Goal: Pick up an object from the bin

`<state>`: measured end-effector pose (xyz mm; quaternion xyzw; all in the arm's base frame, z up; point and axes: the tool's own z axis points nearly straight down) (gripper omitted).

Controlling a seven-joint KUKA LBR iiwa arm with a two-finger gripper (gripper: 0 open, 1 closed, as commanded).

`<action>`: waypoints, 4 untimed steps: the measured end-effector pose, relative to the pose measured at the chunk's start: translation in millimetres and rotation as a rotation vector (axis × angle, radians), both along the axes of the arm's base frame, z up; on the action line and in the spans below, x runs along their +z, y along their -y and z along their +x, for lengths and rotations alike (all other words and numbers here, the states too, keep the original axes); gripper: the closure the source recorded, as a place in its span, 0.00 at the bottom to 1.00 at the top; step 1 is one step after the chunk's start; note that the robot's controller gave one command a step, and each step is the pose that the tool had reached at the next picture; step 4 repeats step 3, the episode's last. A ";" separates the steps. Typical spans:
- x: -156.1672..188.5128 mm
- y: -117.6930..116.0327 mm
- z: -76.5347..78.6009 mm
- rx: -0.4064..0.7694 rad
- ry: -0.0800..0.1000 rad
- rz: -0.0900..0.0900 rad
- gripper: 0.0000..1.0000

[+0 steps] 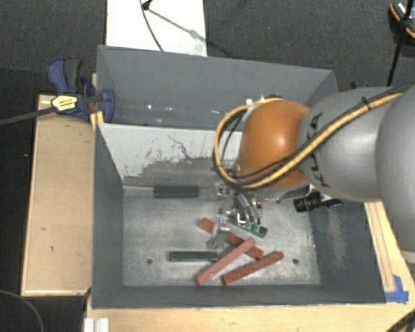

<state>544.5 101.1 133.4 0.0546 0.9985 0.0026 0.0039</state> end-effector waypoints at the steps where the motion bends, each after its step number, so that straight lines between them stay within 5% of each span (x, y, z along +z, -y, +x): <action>1: -38.8 29.5 -13.6 0.004 -0.003 -0.007 0.00; 2: -63.2 -37.4 -29.5 -0.115 -0.009 -0.004 1.00; 4: -63.2 -37.4 -29.5 -0.116 -0.009 -0.004 1.00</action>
Offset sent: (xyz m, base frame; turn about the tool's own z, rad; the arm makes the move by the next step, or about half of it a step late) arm -0.0296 0.0373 -0.0634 0.1141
